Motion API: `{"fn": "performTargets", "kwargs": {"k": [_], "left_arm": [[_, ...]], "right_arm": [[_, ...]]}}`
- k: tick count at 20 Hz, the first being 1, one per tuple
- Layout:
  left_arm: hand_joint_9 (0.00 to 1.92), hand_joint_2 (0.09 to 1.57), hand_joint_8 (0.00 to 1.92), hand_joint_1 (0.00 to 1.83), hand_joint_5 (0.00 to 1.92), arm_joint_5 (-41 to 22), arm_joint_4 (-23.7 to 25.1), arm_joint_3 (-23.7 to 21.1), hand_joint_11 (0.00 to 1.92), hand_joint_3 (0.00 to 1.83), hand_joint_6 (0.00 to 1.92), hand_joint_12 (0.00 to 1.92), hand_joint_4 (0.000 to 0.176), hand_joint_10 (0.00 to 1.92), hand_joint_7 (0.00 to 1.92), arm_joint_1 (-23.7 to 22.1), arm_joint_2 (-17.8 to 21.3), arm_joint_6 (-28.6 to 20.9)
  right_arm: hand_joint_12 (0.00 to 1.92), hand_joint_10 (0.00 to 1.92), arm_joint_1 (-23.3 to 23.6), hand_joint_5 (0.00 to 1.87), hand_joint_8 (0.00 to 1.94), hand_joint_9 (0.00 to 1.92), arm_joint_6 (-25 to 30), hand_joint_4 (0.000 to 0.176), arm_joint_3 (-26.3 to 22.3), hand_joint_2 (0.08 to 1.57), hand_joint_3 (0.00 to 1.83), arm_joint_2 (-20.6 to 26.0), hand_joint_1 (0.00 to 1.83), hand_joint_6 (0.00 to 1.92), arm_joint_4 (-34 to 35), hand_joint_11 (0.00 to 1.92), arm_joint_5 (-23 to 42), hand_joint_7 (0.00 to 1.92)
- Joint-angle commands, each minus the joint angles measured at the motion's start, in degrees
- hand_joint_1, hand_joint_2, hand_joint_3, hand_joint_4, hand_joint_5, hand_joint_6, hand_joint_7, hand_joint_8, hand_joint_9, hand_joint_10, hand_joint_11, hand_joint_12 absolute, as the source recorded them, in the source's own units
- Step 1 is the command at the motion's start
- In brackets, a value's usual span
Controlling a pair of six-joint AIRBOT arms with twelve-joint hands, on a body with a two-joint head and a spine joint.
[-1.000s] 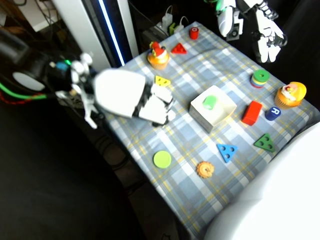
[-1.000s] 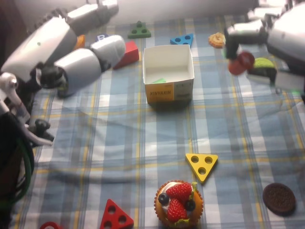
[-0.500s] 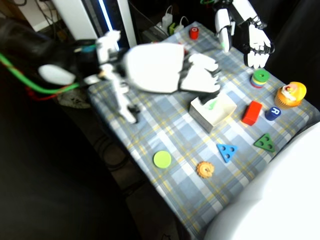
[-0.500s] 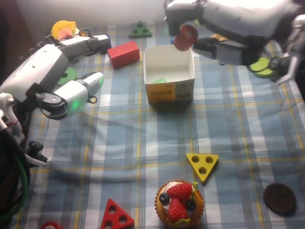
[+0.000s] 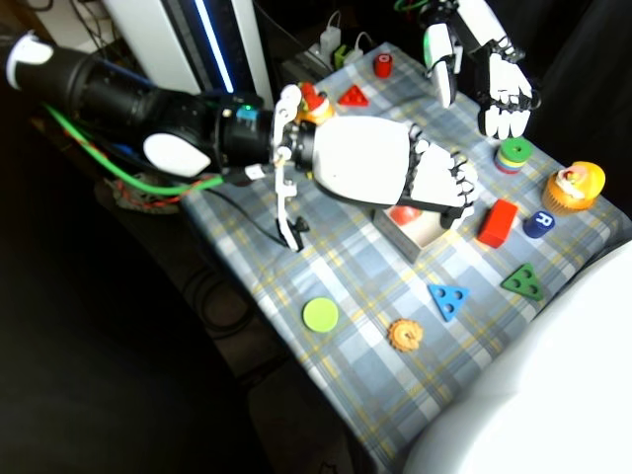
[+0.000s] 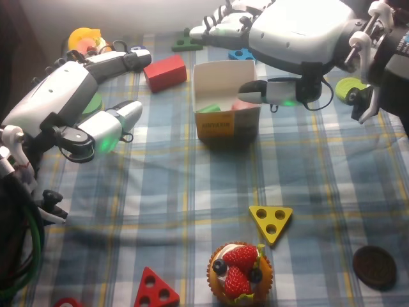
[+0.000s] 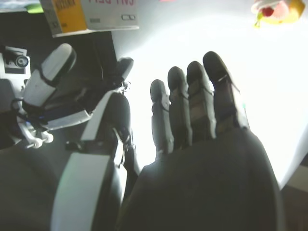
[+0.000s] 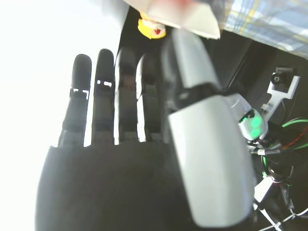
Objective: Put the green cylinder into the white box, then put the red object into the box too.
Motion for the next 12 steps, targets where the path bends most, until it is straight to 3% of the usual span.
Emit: {"fn": "performTargets", "kwargs": {"k": [1, 2, 3, 4, 5, 6, 7, 8, 10, 11, 12], "left_arm": [[0.29, 1.4, 0.0, 0.97, 0.45, -6.8, 2.1, -0.2, 0.0, 0.0, 0.0, 0.84, 0.028, 0.02, 0.4, -0.5, 0.1, -0.4], [0.28, 1.4, 0.0, 0.94, 0.44, -7.1, 2.1, -0.5, 0.0, 0.0, 0.0, 0.8, 0.035, 0.01, 0.39, -0.5, 0.3, -0.4], [0.28, 1.4, 0.0, 0.95, 0.44, -7.4, 2.2, -0.6, 0.0, 0.0, 0.0, 0.79, 0.029, 0.01, 0.39, -0.4, 0.5, -0.4], [0.28, 1.4, 0.0, 0.9, 0.41, -7.8, 2.4, -0.9, 0.0, 0.0, 0.0, 0.79, 0.039, 0.01, 0.39, -0.3, 0.8, -0.9], [0.28, 1.4, 0.0, 0.9, 0.41, -8.2, 2.9, -0.9, 0.0, 0.0, 0.0, 0.79, 0.039, 0.01, 0.39, -0.1, 1.2, -2.4], [0.25, 1.41, 0.0, 0.76, 0.31, -9.1, 3.4, -0.9, 0.0, 0.0, 0.0, 0.68, 0.062, 0.0, 0.32, 0.3, 1.6, -4.7], [0.24, 1.41, 0.0, 0.7, 0.26, -10.0, 3.8, -0.9, 0.0, 0.0, 0.0, 0.68, 0.062, 0.0, 0.28, 0.7, 2.1, -6.7], [0.23, 1.4, 0.0, 0.65, 0.22, -11.2, 4.3, -1.0, 0.0, 0.0, 0.0, 0.68, 0.081, 0.0, 0.26, 1.4, 2.8, -8.7], [0.21, 1.39, 0.0, 0.56, 0.17, -13.6, 5.2, -1.5, 0.0, 0.0, 0.0, 0.6, 0.082, 0.0, 0.21, 2.6, 4.2, -12.0], [0.19, 1.38, 0.0, 0.5, 0.13, -14.8, 5.7, -1.8, 0.0, 0.0, 0.0, 0.53, 0.112, 0.0, 0.17, 3.1, 4.8, -13.5], [0.19, 1.37, 0.0, 0.47, 0.12, -16.1, 6.4, -2.0, 0.0, 0.0, 0.0, 0.54, 0.12, 0.0, 0.15, 3.6, 5.4, -15.4]], "right_arm": [[0.39, 0.09, 1.1, 0.04, 0.0, 0.06, 0.1, 0.018, -0.7, 1.3, 0.0, 0.8, 0.71, 0.0, 0.5, 0.0, 8.4, 0.07], [0.3, 0.03, 1.1, 0.0, 0.0, 0.03, 0.1, 0.014, -2.4, 1.34, 0.0, 2.3, 0.55, 0.0, 1.1, 0.0, 10.2, 0.0], [0.4, 0.04, 1.1, 0.0, 0.0, 0.04, 0.1, 0.003, -4.0, 1.34, 0.0, 3.8, 0.54, 0.0, 1.7, 0.0, 12.1, 0.0], [0.35, 0.03, 1.0, 0.0, 0.0, 0.03, 0.1, 0.018, -6.3, 1.32, 0.0, 7.0, 0.46, 0.0, 1.9, 0.0, 14.4, 0.0], [0.35, 0.03, 0.8, 0.0, 0.0, 0.03, 0.1, 0.018, -8.1, 1.32, 0.0, 9.4, 0.46, 0.0, 1.9, 0.0, 16.2, 0.0], [0.46, 0.03, 0.2, 0.0, 0.0, 0.02, 0.1, 0.038, -9.9, 1.32, 0.0, 11.7, 0.33, 0.0, 1.9, 0.0, 18.2, 0.0], [0.33, 0.0, -0.6, 0.0, 0.0, 0.0, 0.1, 0.03, -11.4, 1.33, 0.0, 13.8, 0.32, 0.0, 1.9, 0.0, 20.1, 0.0], [0.31, 0.0, -1.9, 0.0, 0.0, 0.0, 0.1, 0.033, -13.1, 1.33, 0.0, 15.9, 0.32, 0.0, 2.1, 0.0, 22.5, 0.0], [0.07, 0.0, -5.3, 0.0, 0.0, 0.0, 0.1, 0.081, -15.7, 1.33, 0.0, 19.7, 0.31, 0.0, 3.7, 0.0, 27.9, 0.0], [0.01, 0.0, -6.9, 0.0, 0.0, 0.0, 0.1, 0.079, -16.6, 1.34, 0.0, 20.9, 0.3, 0.0, 4.5, 0.0, 29.9, 0.0], [0.0, 0.0, -9.1, 0.0, 0.0, 0.0, 0.1, 0.069, -17.7, 1.34, 0.0, 22.3, 0.3, 0.0, 5.8, 0.0, 32.6, 0.0]]}}
